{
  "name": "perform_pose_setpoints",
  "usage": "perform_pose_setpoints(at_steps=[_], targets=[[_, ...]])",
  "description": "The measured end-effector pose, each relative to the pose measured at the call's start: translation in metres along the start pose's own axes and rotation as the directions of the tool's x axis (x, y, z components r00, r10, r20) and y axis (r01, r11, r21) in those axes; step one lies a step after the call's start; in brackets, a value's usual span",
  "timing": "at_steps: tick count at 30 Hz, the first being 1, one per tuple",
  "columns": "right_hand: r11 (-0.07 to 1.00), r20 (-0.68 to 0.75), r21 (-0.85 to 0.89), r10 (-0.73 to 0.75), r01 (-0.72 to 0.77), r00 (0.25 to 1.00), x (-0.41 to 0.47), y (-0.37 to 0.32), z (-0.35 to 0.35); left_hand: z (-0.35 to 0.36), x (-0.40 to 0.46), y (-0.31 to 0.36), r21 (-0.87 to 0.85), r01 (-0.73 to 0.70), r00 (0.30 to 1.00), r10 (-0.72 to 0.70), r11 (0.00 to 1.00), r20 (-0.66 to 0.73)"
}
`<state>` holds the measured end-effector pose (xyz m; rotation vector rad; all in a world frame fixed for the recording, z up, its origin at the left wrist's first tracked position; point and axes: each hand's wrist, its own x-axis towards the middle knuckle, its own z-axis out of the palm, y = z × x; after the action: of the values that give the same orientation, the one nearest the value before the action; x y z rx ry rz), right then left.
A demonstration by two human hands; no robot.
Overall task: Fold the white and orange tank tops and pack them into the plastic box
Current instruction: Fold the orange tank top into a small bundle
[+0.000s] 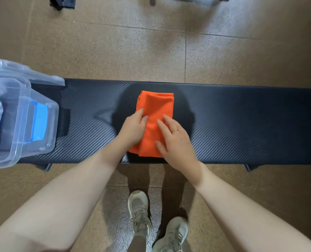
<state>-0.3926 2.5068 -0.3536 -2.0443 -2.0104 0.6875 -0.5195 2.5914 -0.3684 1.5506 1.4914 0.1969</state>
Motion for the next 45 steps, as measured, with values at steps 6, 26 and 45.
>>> perform_pose_setpoints(at_steps=[6,26,45], targets=[[0.962,0.1,-0.271,-0.012,0.038,0.995,-0.003,-0.01,0.033,0.001,0.002,-0.01,0.069,-0.033,0.976,0.047,0.997,-0.211],[0.954,0.134,-0.293,0.102,-0.059,0.986,0.114,0.025,0.026,0.0,0.002,-0.036,0.077,0.061,0.978,-0.045,0.995,-0.203],[0.564,0.025,0.693,0.604,-0.449,0.797,0.024,0.003,0.039,0.017,-0.005,0.005,-0.461,0.338,0.94,-0.323,0.821,0.113]])
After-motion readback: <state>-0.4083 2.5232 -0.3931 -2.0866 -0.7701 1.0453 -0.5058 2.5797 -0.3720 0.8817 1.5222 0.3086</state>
